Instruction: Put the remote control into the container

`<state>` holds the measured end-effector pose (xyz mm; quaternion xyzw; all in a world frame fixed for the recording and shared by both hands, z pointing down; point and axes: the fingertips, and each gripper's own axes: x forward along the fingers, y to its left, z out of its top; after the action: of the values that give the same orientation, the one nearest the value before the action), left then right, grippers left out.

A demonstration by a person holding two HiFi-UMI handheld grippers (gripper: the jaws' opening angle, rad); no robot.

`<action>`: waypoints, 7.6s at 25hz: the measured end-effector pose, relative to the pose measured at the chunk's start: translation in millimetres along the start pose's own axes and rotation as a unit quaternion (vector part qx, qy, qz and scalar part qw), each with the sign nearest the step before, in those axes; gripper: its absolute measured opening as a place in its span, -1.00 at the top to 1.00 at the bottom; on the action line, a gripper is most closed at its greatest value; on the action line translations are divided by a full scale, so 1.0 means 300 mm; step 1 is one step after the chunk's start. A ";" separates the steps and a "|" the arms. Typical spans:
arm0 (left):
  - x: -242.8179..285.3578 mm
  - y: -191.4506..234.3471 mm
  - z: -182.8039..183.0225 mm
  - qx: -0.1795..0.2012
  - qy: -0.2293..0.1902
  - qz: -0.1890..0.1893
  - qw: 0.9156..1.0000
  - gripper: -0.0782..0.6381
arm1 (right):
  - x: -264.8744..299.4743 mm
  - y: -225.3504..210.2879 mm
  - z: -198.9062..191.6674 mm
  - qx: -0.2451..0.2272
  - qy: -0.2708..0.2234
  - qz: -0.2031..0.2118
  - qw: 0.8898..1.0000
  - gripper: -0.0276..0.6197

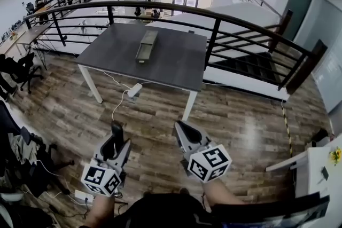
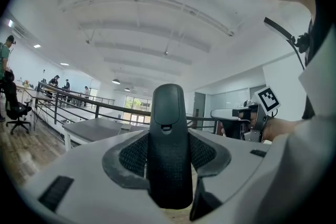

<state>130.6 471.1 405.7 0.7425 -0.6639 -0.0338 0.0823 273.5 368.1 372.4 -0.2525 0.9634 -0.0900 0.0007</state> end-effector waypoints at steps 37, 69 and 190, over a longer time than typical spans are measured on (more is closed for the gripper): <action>0.600 0.141 0.132 0.020 -0.006 0.022 1.000 0.18 | 0.484 -0.459 0.113 0.028 -0.002 0.048 0.998 0.91; 1.028 0.551 0.175 0.010 0.005 0.032 0.999 0.18 | 1.052 -0.750 0.120 0.032 0.013 0.055 0.998 0.91; 2.760 1.662 -0.303 -0.063 0.284 -0.048 0.956 0.18 | 2.527 -1.618 0.236 0.039 0.047 -0.048 0.997 0.91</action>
<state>-247.5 -395.3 627.4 0.7458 -0.5732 0.1327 0.3125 -148.4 -428.7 420.6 -0.2937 0.9449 -0.1395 -0.0393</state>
